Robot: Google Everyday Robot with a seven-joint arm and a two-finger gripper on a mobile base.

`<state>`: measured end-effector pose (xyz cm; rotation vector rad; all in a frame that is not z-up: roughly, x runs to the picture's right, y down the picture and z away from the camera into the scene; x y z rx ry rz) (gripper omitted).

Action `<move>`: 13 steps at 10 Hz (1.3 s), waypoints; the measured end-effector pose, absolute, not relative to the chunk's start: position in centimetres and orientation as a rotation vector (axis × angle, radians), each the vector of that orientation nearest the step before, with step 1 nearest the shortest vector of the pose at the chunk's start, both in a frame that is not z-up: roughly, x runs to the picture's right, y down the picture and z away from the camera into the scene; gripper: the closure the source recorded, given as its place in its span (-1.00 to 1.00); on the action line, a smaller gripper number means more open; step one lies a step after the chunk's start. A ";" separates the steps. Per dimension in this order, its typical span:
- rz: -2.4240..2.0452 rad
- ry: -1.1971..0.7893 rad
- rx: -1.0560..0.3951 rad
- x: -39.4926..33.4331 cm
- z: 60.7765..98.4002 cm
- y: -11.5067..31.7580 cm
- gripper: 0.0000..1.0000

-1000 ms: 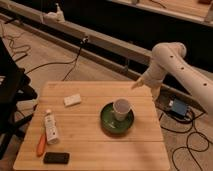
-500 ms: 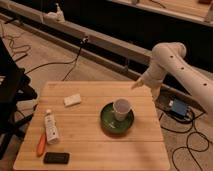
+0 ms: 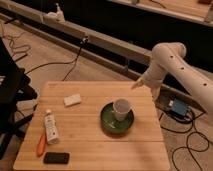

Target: Place the pepper in the ceramic cup

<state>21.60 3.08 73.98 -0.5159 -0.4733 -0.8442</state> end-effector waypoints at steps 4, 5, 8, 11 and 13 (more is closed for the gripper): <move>-0.814 -0.459 -0.533 21.3 73.3 1.4 -0.46; -0.816 -0.491 -0.539 19.4 73.5 1.2 -0.46; -0.855 -0.589 -0.520 12.4 74.3 0.7 -0.46; -0.898 -0.669 -0.458 3.4 75.0 0.0 -0.46; -0.934 -0.706 -0.437 -0.9 74.8 0.4 -0.46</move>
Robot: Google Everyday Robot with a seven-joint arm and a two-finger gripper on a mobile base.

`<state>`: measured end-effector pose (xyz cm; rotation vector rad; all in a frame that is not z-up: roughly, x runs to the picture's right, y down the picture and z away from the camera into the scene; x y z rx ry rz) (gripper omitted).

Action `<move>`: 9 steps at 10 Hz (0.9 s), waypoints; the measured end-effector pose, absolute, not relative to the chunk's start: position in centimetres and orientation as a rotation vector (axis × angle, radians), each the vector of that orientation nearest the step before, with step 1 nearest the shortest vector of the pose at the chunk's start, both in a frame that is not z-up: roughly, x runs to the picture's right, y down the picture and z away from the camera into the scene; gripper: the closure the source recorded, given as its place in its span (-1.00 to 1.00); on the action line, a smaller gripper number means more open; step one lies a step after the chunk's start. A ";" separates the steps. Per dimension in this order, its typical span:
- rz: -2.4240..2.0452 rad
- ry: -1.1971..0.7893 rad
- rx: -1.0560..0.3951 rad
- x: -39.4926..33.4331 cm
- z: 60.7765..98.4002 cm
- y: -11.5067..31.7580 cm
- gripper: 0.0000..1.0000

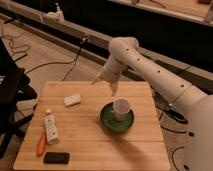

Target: Place the pepper in the ceramic cup

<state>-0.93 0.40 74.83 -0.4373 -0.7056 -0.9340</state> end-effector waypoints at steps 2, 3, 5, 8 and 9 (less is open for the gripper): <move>-0.932 -0.704 -0.440 -0.7 74.8 0.4 -0.46; -0.935 -0.706 -0.440 -0.9 74.8 0.4 -0.46; -0.931 -0.702 -0.441 -0.6 74.9 0.5 -0.46; -0.991 -0.700 -0.428 -1.0 74.4 -0.1 -0.46; -1.033 -0.695 -0.418 -1.8 74.3 -0.1 -0.46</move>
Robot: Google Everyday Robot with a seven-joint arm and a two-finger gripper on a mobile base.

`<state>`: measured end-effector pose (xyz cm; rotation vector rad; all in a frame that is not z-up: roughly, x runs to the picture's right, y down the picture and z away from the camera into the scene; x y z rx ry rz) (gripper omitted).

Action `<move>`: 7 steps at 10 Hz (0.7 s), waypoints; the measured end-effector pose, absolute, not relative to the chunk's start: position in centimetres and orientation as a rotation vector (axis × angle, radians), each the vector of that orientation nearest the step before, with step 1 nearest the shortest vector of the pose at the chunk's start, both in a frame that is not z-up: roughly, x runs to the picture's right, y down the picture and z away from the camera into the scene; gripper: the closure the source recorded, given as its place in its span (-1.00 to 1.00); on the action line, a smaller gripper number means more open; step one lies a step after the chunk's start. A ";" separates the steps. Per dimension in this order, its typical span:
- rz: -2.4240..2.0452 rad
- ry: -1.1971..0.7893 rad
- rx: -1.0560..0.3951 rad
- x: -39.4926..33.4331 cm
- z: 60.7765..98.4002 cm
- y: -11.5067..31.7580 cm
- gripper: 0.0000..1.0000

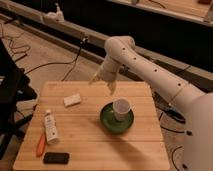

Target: Place the pepper in the ceramic cup

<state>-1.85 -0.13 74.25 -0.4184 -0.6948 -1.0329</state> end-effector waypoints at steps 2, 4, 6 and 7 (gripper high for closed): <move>-1.142 -0.695 -0.396 -4.9 73.6 0.5 -0.46; -1.258 -0.718 -0.367 -9.0 72.5 1.9 -0.46; -1.341 -0.751 -0.348 -13.0 71.4 3.4 -0.46; -1.397 -0.773 -0.340 -15.6 70.9 4.7 -0.46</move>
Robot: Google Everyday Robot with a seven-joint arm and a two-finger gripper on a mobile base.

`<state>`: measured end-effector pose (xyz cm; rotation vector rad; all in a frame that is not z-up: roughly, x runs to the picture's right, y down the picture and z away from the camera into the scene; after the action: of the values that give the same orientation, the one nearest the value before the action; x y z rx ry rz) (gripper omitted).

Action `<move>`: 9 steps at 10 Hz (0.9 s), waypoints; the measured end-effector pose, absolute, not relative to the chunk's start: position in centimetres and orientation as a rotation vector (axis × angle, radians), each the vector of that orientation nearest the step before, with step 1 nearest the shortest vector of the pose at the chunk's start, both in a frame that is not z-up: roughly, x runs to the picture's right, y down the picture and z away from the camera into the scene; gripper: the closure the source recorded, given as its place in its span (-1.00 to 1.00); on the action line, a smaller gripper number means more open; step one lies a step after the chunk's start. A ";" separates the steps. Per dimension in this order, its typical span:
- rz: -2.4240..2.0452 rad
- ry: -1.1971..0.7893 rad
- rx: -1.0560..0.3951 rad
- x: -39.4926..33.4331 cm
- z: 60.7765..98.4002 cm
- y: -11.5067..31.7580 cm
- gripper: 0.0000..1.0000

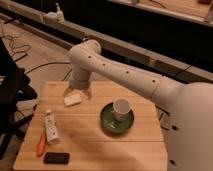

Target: Place the pepper in the ceramic cup

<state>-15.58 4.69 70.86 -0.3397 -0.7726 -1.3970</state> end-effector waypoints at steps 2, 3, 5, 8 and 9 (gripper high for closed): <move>-1.456 -0.817 -0.336 -19.4 70.1 7.0 -0.46; -1.469 -0.832 -0.335 -20.5 69.9 7.6 -0.46; -1.522 -0.886 -0.341 -24.3 69.3 10.4 -0.46; -1.562 -1.028 -0.386 -27.7 67.1 15.1 -0.46; -1.567 -1.042 -0.393 -27.8 66.8 15.5 -0.46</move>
<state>-27.82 15.45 66.80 -0.3928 -1.0423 -1.5665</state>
